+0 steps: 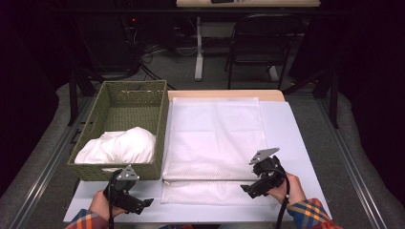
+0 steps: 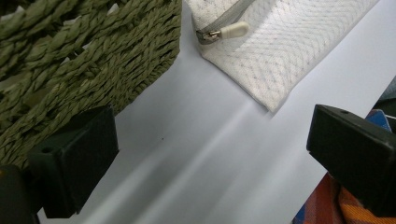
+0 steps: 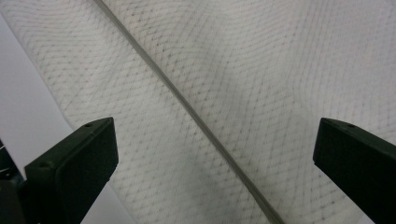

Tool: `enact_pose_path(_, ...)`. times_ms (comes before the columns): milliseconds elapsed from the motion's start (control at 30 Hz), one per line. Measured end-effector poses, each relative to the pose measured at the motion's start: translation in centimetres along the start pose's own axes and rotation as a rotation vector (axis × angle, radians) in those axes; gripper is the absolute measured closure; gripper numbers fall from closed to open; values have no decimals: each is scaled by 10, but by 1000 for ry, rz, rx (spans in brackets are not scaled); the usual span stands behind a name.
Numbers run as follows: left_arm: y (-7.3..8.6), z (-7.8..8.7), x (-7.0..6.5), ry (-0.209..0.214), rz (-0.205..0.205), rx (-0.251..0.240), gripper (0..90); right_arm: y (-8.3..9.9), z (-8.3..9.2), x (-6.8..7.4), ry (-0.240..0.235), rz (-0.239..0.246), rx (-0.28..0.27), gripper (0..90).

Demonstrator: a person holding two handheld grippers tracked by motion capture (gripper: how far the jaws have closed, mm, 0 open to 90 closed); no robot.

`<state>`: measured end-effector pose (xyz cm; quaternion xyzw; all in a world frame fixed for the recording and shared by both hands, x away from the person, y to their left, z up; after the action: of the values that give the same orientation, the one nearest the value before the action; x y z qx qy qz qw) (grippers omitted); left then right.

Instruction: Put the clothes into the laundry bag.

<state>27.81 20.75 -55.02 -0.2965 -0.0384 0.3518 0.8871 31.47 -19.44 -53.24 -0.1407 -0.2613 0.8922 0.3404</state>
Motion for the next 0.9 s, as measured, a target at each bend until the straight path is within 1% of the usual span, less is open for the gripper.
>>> enact_pose_path(33,0,0,0,-1,-1,1,19,0,0,0,0,0,0,0)
enact_pose_path(67,-1,0,0,-2,-6,3,20,-4,-4,3,-9,12,10,0)
enact_pose_path(167,-1,0,-1,-3,-7,3,20,-9,-8,5,-9,26,18,6)
enact_pose_path(200,-1,0,-1,-2,-8,2,20,-14,-11,7,-4,33,18,61)
enact_pose_path(300,-2,0,-1,-4,-13,2,20,-18,-15,9,-11,42,20,67)
enact_pose_path(367,-2,-1,0,1,-11,5,20,-24,-20,12,-7,57,25,153)
enact_pose_path(433,-3,-1,0,2,-11,3,20,-25,-22,13,-11,58,28,166)
enact_pose_path(467,-3,-2,0,1,-16,7,20,-27,-24,14,-17,65,34,201)
enact_pose_path(500,-4,-2,0,3,-17,9,20,-28,-26,15,-10,71,36,240)
enact_pose_path(533,-4,-3,0,6,-17,12,20,-29,-28,16,-12,65,43,255)
enact_pose_path(600,-5,-3,0,5,-21,12,21,-31,-31,18,-11,82,50,314)
enact_pose_path(633,-5,-4,0,6,-22,13,21,-32,-33,20,-19,87,54,332)
enact_pose_path(667,-5,-4,0,9,-21,16,21,-33,-37,23,-17,95,69,402)
enact_pose_path(700,-5,-4,0,9,-21,16,21,-33,-37,23,-17,95,69,402)
enact_pose_path(733,-5,-5,0,11,-21,18,21,-34,-39,24,-22,106,79,424)
enact_pose_path(767,-5,-5,0,11,-21,19,22,-35,-43,26,-24,119,91,470)
enact_pose_path(800,-5,-5,0,11,-25,19,22,-35,-45,27,-26,120,102,483)
enact_pose_path(833,-5,-5,0,11,-25,19,22,-36,-47,28,-25,137,108,501)
enact_pose_path(900,-5,-5,-1,14,-26,19,22,-36,-49,30,-29,131,116,513)
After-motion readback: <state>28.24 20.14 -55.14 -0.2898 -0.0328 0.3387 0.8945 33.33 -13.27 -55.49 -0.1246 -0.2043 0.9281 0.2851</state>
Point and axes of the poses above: each handheld gripper's, and its own axes: z roughly backward along the jaws, y roughly out of its underside, x roughly to its left, the point moved 4 cm from there along -z, roughly forward along the jaws, and after that the axes turned 3 degrees about y, right-handed, at the moved point
